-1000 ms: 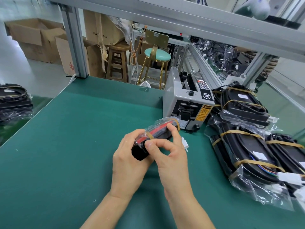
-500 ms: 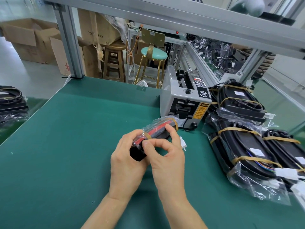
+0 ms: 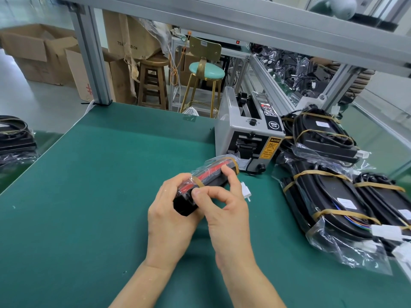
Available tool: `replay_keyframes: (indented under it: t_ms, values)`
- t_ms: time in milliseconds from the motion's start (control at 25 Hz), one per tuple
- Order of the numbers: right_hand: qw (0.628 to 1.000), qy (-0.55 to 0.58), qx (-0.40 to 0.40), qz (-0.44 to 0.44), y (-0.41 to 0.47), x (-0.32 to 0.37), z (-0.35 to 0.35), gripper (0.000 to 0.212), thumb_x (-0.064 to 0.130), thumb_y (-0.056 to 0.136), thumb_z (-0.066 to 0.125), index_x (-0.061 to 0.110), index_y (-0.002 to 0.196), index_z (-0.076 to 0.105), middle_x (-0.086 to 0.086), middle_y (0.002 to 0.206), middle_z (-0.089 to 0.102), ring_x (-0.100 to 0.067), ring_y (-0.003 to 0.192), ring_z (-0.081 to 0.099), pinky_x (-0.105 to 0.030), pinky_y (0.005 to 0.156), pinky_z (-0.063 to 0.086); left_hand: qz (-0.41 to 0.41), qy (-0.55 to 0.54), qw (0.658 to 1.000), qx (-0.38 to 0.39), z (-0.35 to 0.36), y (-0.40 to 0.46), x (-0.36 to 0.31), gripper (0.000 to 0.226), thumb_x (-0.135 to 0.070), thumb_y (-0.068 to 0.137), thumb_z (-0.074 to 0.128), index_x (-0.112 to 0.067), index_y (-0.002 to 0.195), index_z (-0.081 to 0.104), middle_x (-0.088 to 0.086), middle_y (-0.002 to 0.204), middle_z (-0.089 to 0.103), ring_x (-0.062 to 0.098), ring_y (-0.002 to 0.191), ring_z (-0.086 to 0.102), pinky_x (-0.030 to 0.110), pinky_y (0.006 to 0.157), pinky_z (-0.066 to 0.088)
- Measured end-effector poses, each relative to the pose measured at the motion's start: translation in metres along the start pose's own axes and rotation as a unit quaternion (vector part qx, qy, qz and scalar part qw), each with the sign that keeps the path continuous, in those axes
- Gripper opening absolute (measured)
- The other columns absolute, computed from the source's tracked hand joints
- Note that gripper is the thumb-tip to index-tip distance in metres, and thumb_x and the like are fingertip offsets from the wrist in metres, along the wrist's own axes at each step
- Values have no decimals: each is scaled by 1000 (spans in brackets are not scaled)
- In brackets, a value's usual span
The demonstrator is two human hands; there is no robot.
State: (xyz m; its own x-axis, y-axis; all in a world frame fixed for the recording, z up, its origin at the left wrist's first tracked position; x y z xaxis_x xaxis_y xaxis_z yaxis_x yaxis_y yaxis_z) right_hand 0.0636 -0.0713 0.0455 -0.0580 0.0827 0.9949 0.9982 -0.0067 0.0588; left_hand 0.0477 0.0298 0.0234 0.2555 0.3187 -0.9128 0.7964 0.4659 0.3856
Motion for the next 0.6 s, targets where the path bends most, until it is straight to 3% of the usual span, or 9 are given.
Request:
replay_keyframes:
  t_ms: [600]
  values:
    - [1000, -27, -3, -13, 1, 0, 1, 6, 42, 67, 71, 37, 69, 74, 39, 138, 32, 2, 139, 28, -44, 116, 24, -1, 4, 1000, -5, -1, 0, -1, 59, -6, 65, 75, -50, 99, 53, -14, 99, 65, 8, 91, 62, 22, 80, 50]
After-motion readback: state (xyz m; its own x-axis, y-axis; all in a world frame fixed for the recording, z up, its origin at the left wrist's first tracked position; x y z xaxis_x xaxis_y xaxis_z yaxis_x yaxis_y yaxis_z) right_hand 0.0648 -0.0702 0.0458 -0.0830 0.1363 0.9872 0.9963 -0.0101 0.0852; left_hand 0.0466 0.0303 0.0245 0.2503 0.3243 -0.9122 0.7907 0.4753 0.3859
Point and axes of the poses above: each hand's wrist, its own y-axis towards the middle knuckle, its own z-axis out of the palm, x = y × z, the point moved 3 cm from there along y, towards the middle knuckle
